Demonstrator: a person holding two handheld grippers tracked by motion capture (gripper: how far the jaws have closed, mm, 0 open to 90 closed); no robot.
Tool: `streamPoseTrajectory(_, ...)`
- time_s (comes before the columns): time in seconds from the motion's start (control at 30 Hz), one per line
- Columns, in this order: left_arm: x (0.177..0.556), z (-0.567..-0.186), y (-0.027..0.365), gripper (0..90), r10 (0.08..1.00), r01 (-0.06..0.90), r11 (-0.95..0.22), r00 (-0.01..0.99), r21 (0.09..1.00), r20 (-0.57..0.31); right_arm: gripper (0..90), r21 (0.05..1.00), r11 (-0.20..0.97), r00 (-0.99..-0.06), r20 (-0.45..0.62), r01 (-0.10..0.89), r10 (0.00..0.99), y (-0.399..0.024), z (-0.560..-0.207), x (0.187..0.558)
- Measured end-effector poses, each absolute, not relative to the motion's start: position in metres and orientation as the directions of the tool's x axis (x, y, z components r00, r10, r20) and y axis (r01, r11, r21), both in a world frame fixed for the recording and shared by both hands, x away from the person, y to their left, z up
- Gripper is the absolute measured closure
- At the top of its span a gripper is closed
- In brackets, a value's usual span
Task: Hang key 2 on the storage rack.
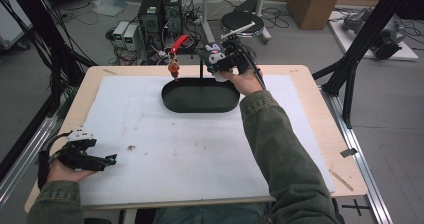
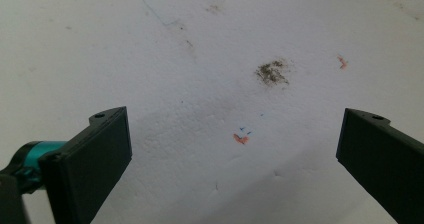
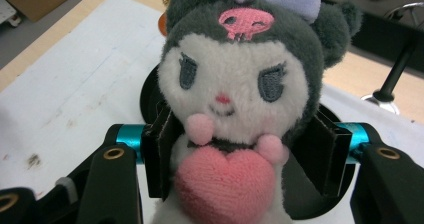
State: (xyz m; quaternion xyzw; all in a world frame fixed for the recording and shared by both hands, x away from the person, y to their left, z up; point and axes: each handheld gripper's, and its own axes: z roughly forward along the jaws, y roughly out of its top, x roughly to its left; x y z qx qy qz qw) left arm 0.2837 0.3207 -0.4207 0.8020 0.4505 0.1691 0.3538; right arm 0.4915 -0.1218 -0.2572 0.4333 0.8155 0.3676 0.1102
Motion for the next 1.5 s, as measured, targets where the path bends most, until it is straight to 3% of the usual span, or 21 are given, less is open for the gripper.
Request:
streamPoseTrajectory(0.43, 0.285, -0.422, 0.32, 1.8, 0.847, 0.603, -0.339, 0.529, 0.722, -0.044, 40.6, 0.724, 0.308, -0.553, 0.122, 0.618, 0.824, -0.115, -0.256, 0.512)
streamPoseTrajectory(0.57, 0.285, -0.423, 0.318, 1.8, 0.841, 0.605, -0.361, 0.54, 0.71, -0.031, 40.2, 0.732, 0.272, -0.551, 0.166, 0.625, 0.818, -0.122, -0.258, 0.521)
streamPoseTrajectory(0.87, 0.285, -0.423, 0.318, 1.8, 0.844, 0.604, -0.355, 0.536, 0.713, -0.034, 37.1, 0.731, 0.275, -0.518, 0.124, 0.624, 0.847, -0.126, -0.261, 0.526)
streamPoseTrajectory(0.97, 0.285, -0.423, 0.318, 1.8, 0.842, 0.603, -0.358, 0.539, 0.713, -0.033, 19.4, 0.736, 0.244, -0.481, 0.126, 0.632, 0.867, -0.132, -0.258, 0.523)
streamPoseTrajectory(1.07, 0.285, -0.423, 0.318, 1.8, 0.842, 0.601, -0.357, 0.539, 0.715, -0.033, 10.4, 0.756, 0.223, -0.482, 0.137, 0.616, 0.865, -0.138, -0.254, 0.516)
streamPoseTrajectory(1.13, 0.285, -0.423, 0.318, 1.8, 0.843, 0.602, -0.357, 0.538, 0.714, -0.032, 10.4, 0.762, 0.226, -0.488, 0.133, 0.606, 0.863, -0.141, -0.253, 0.514)
streamPoseTrajectory(1.17, 0.285, -0.423, 0.317, 1.8, 0.841, 0.602, -0.358, 0.54, 0.714, -0.032, 1.9, 0.753, 0.238, -0.507, 0.144, 0.613, 0.85, -0.144, -0.254, 0.51)
streamPoseTrajectory(1.5, 0.285, -0.424, 0.315, 1.8, 0.838, 0.602, -0.367, 0.545, 0.709, -0.028, 0.5, 0.741, 0.323, -0.577, 0.104, 0.588, 0.81, -0.156, -0.272, 0.494)
